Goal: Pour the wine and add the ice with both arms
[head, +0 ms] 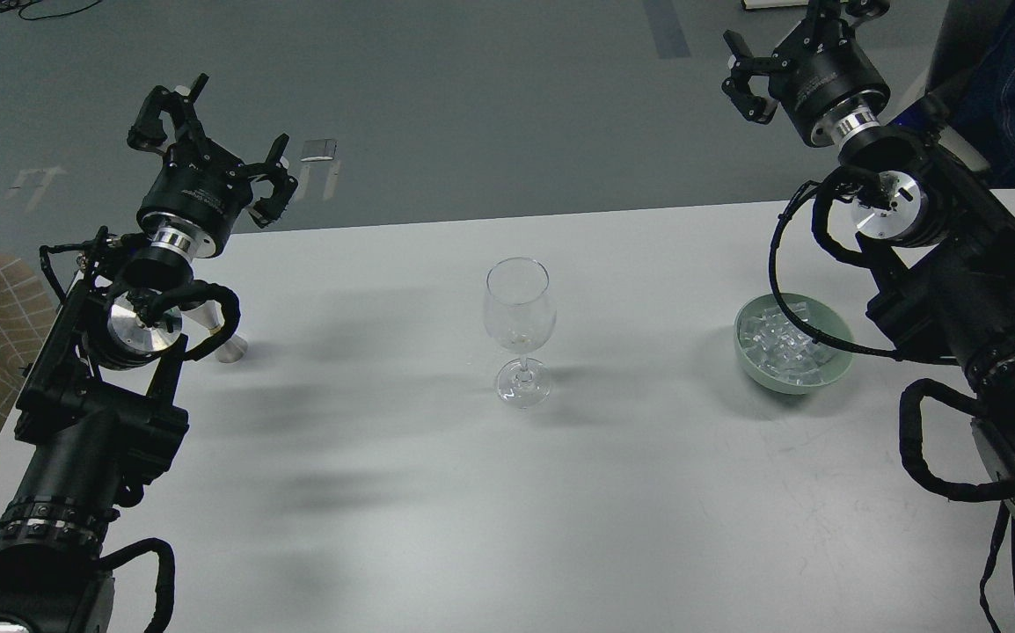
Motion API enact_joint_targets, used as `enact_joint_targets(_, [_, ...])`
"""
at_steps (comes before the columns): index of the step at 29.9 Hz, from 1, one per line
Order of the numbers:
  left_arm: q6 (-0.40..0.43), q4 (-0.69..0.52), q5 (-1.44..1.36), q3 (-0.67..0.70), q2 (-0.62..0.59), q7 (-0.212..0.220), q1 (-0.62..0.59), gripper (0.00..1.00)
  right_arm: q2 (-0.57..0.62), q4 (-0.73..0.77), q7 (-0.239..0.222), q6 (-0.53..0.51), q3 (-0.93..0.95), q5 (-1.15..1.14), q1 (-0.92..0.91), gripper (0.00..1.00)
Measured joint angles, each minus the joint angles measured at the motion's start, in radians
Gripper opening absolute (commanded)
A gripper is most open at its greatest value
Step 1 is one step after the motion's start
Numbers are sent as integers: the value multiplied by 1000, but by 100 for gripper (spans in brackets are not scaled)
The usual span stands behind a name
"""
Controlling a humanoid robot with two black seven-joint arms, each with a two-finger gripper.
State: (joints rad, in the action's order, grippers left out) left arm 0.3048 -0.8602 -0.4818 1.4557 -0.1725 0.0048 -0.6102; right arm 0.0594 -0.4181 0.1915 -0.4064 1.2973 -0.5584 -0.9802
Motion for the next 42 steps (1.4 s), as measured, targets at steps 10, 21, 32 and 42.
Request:
enact_joint_targets(10, [-2, -20, -6, -3, -27, 0, 19, 98, -5, -3, 0, 0, 2, 0, 2, 100])
enact_joint_targets(21, [-1, -8, -10, -9, -55, -55, 6, 98, -9, 6, -2, 0, -1, -1, -5, 100])
enact_joint_targets(32, [-14, -2, 0, -12, -41, -104, 7, 98, -12, 9, -3, 10, 0, 4, -9, 100])
enact_joint_targets(42, [-5, 2, 2, -17, -53, -104, 7, 98, -7, 8, 0, 13, -1, 5, -9, 100])
